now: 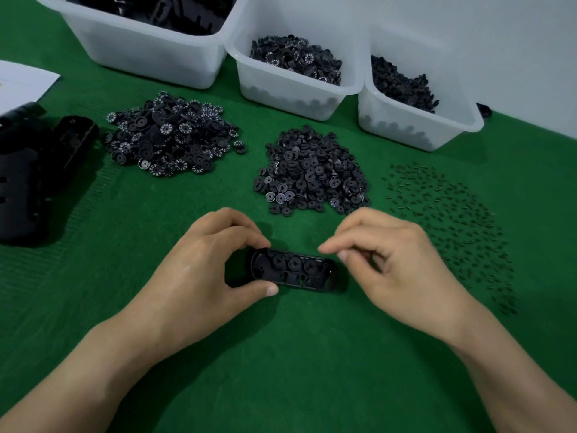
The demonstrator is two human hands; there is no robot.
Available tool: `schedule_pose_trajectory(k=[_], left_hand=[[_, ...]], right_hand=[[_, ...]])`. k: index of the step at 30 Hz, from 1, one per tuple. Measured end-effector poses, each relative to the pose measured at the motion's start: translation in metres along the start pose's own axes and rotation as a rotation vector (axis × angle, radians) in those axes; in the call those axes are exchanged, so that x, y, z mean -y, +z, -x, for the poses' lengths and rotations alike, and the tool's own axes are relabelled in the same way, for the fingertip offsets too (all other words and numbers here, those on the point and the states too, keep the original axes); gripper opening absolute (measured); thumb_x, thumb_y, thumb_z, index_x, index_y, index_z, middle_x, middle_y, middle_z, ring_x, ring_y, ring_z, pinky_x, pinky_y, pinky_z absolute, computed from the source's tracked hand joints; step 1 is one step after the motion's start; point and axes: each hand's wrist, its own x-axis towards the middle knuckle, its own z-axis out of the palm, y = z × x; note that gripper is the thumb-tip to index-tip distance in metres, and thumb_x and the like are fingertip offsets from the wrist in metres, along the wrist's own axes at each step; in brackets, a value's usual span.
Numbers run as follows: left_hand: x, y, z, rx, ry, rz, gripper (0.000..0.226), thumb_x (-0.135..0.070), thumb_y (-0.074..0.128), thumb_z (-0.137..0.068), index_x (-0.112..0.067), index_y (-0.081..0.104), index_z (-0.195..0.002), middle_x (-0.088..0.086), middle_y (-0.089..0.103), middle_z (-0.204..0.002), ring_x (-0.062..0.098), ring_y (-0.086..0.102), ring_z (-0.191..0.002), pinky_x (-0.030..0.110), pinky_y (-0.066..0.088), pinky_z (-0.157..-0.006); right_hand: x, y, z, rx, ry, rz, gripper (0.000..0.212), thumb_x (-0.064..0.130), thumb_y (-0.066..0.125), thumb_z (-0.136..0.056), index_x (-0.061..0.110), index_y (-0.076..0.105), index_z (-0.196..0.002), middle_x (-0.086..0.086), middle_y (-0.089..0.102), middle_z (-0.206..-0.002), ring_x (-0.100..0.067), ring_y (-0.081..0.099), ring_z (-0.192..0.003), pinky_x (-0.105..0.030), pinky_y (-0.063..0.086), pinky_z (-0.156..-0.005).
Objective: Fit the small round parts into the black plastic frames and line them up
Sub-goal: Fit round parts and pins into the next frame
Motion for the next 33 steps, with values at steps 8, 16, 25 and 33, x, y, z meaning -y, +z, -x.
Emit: schedule_pose_trajectory(k=[8,16,25,33], left_hand=[[-0.02,0.016,0.002,0.121,0.099,-0.019,0.051,-0.063,0.054,-0.061,-0.032,0.063,-0.1,-0.025,0.045,-0.106,-0.005,0.044,-0.104,0.006,0.036,-0.084],[-0.072,0.072,-0.002,0.232,0.229,-0.049,0.054,-0.064,0.052,-0.065,-0.029,0.061,-0.105,-0.026,0.041,-0.104,-0.003,0.039,-0.1,0.003,0.026,-0.09],[-0.113,0.119,-0.017,0.147,0.192,-0.095,0.047,-0.054,0.063,-0.063,-0.027,0.064,-0.101,-0.018,0.045,-0.089,0.006,0.045,-0.089,0.022,0.033,-0.084],[-0.114,0.124,-0.02,0.144,0.156,-0.059,0.052,-0.066,0.055,-0.06,-0.03,0.064,-0.097,-0.021,0.046,-0.088,0.0,0.046,-0.091,0.016,0.034,-0.078]], right_hand=[[-0.045,-0.051,0.038,-0.212,0.261,-0.222,0.029,0.003,0.063,-0.082,0.032,0.069,-0.079,0.009,0.07,-0.08,-0.03,0.058,-0.063,-0.041,0.05,-0.056],[-0.087,-0.075,0.092,-0.307,0.328,-0.265,0.024,0.004,0.066,-0.081,0.028,0.068,-0.082,0.003,0.069,-0.075,-0.01,0.058,-0.06,-0.016,0.046,-0.053],[-0.103,-0.085,0.112,-0.257,0.289,-0.028,0.012,0.012,0.071,-0.076,0.024,0.072,-0.079,0.013,0.056,-0.063,-0.004,0.045,-0.053,-0.008,0.034,-0.051],[-0.093,-0.079,0.081,0.053,0.139,0.28,0.005,0.021,0.066,-0.083,0.024,0.069,-0.085,0.009,0.059,-0.086,-0.01,0.055,-0.083,-0.033,0.048,-0.076]])
